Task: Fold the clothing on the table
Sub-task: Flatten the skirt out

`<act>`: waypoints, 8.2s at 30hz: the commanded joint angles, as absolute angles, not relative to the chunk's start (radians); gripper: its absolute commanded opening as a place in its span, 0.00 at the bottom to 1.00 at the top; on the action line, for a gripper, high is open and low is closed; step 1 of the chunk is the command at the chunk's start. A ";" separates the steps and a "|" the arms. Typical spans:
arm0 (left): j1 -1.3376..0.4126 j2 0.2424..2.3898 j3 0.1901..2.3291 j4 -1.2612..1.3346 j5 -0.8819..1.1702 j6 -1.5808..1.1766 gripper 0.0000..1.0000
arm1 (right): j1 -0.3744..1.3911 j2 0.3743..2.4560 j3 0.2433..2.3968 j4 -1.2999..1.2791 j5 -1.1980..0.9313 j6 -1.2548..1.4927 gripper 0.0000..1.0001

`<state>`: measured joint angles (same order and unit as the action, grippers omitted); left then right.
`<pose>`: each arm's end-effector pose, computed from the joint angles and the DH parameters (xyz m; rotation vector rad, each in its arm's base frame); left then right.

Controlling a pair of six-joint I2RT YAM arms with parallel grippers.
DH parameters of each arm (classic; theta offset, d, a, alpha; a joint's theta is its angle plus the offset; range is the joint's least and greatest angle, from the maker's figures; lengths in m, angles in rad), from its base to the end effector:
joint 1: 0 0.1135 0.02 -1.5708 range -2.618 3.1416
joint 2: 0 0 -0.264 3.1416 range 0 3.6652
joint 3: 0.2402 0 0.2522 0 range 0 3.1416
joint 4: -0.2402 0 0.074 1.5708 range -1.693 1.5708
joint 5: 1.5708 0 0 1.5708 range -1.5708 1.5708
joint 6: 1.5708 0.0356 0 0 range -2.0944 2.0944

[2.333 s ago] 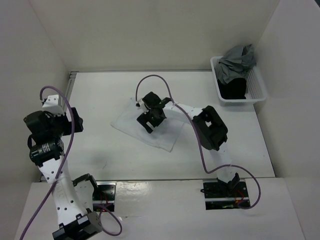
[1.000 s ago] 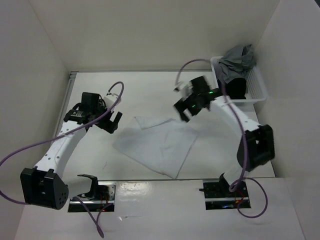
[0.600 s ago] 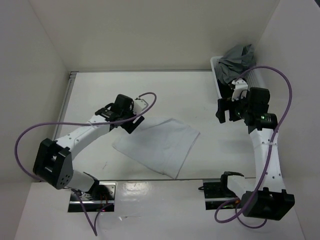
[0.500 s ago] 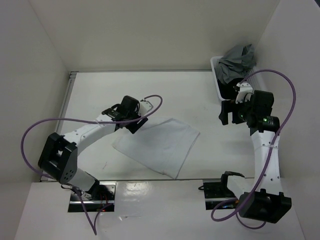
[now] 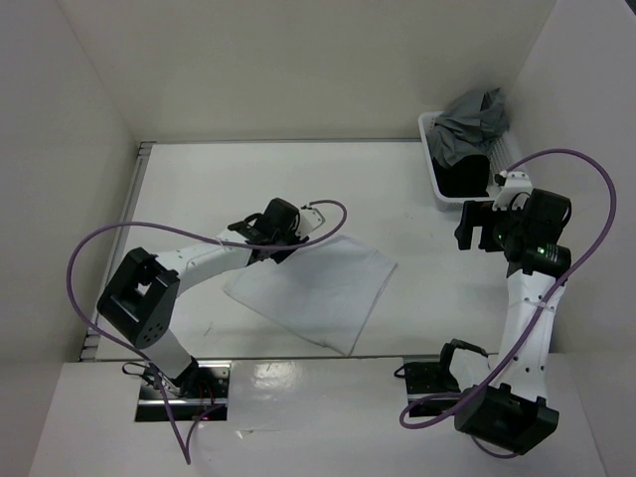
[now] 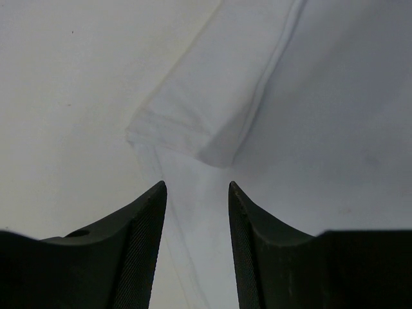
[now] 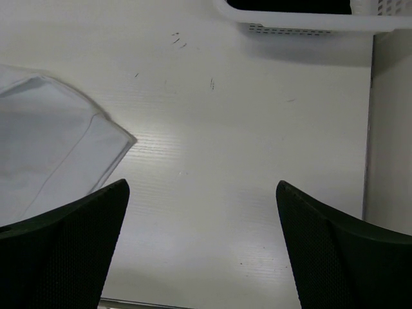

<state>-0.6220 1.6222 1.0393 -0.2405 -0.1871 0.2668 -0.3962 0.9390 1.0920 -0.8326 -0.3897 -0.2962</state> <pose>0.2844 -0.1957 0.2125 0.9420 2.1815 0.0548 0.1715 -0.0571 0.3560 -0.0964 2.1895 0.0514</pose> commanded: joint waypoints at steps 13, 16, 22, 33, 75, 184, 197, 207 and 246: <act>-0.655 1.729 1.032 -0.183 -0.215 0.307 0.49 | -0.437 0.923 1.080 -0.822 -0.408 -0.270 0.99; -0.655 1.740 1.032 -0.173 -0.225 0.316 0.43 | -0.437 0.923 1.080 -0.822 -0.408 -0.270 0.99; -0.655 1.772 1.042 -0.164 -0.244 0.327 0.40 | -0.437 0.923 1.080 -0.813 -0.408 -0.270 0.99; -0.655 1.792 1.062 -0.164 -0.244 0.336 0.33 | -0.446 0.923 1.080 -0.813 -0.408 -0.270 0.99; -0.450 1.911 1.463 -0.207 -0.213 0.425 0.73 | -0.532 0.905 1.080 -0.813 -0.408 -0.270 0.99; 0.454 0.910 0.913 -0.535 0.453 0.101 1.00 | 0.873 2.108 1.983 -1.083 -0.448 -0.446 0.99; 0.463 0.910 0.913 -0.535 0.453 0.101 1.00 | 0.773 2.281 2.117 -0.962 -0.446 -0.391 0.99; 0.463 0.919 0.913 -0.535 0.453 0.101 1.00 | 0.742 2.411 2.235 -1.023 -0.512 -0.410 0.99; 0.472 0.965 0.913 -0.535 0.453 0.101 1.00 | 0.479 2.665 2.517 -1.020 -0.232 -0.258 0.99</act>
<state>0.4664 0.9642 0.9199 -0.5606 0.4355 0.0795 0.4999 2.6141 2.4699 -1.0317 -0.3172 -0.2844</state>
